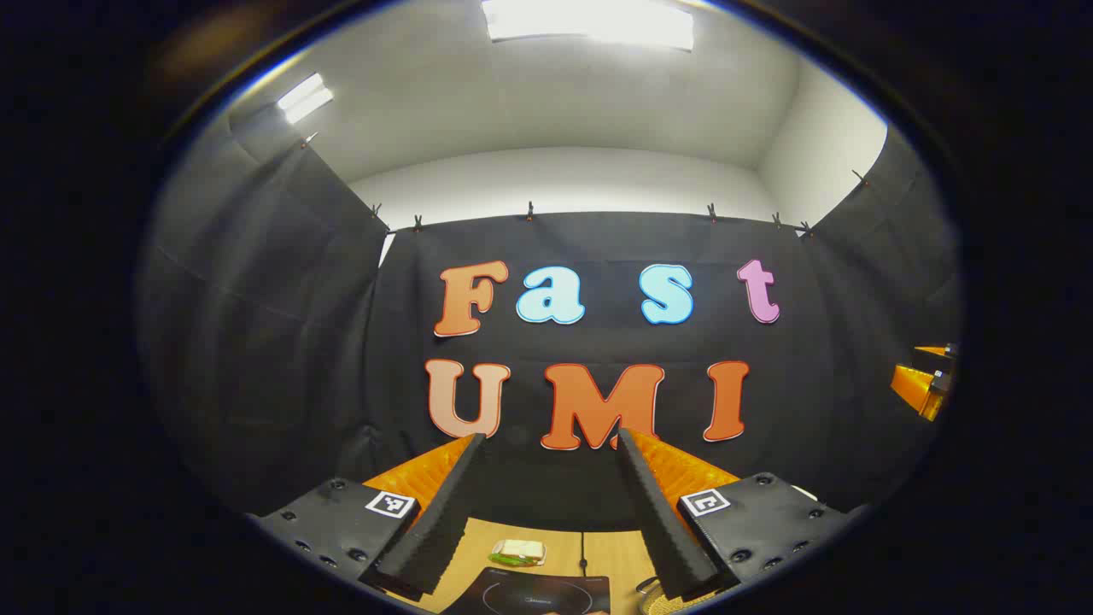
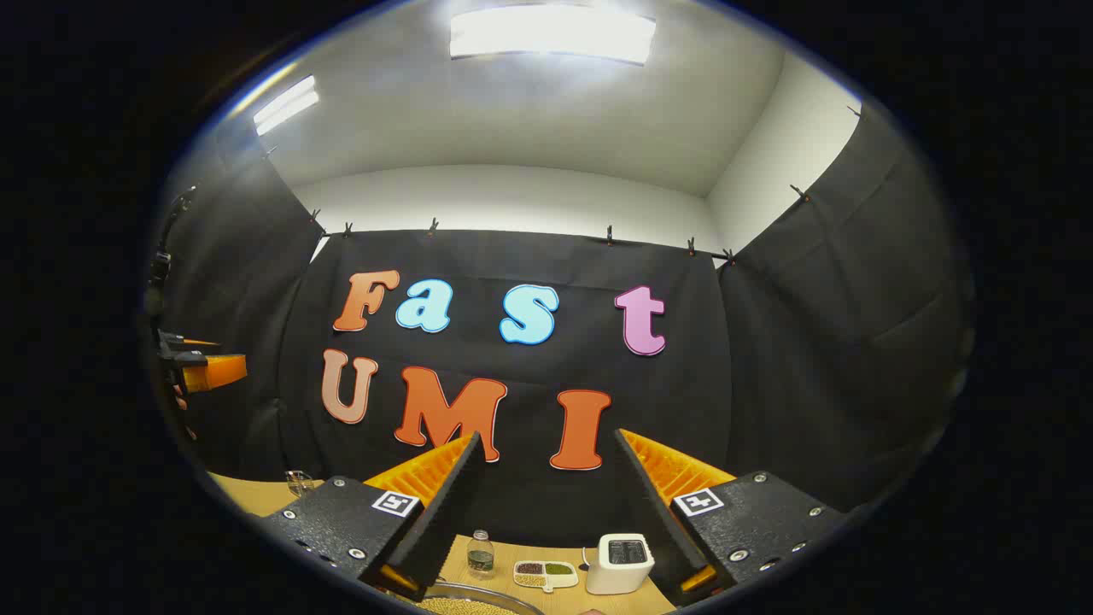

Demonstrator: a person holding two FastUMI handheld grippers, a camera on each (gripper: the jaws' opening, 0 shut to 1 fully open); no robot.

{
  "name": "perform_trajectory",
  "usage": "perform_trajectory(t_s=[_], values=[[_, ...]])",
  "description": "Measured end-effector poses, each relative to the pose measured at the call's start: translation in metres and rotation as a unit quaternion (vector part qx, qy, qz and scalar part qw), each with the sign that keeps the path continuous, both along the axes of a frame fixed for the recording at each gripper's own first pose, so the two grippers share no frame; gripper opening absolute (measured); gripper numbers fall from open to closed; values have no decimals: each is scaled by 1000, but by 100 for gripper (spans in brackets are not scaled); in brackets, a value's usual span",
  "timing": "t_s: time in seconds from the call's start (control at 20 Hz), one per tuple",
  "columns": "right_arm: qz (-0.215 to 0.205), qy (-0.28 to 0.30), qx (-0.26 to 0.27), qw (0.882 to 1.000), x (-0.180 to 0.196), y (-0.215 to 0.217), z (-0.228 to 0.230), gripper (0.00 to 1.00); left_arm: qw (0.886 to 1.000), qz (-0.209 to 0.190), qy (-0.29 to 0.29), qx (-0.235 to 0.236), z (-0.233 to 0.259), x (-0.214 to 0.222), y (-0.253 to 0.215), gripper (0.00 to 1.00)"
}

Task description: First push the handle of the pot to place it horizontally, then grasp the pot with both hands and set it on the induction cooktop.

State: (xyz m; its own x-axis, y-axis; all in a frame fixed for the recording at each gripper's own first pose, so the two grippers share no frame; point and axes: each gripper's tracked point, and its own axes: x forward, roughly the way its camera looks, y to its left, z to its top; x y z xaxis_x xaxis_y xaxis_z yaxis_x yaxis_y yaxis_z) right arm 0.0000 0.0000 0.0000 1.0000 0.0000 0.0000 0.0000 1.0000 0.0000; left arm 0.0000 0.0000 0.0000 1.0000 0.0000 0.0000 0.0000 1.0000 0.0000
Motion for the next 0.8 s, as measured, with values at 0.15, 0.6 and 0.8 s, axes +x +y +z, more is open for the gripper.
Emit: perform_trajectory(t_s=[0.15, 0.6, 0.8], values=[[1, 0, 5, 1000, -1, 2, 0, 93, 1000, 3, -8, 5, 3, 1, 5, 98], [20, -14, 6, 1000, 0, 16, 7, 93, 999, 14, -43, 8, 14, -4, 14, 98], [28, -13, 9, 999, -1, 23, 7, 93, 999, 20, -40, 19, 10, -4, 17, 98]])
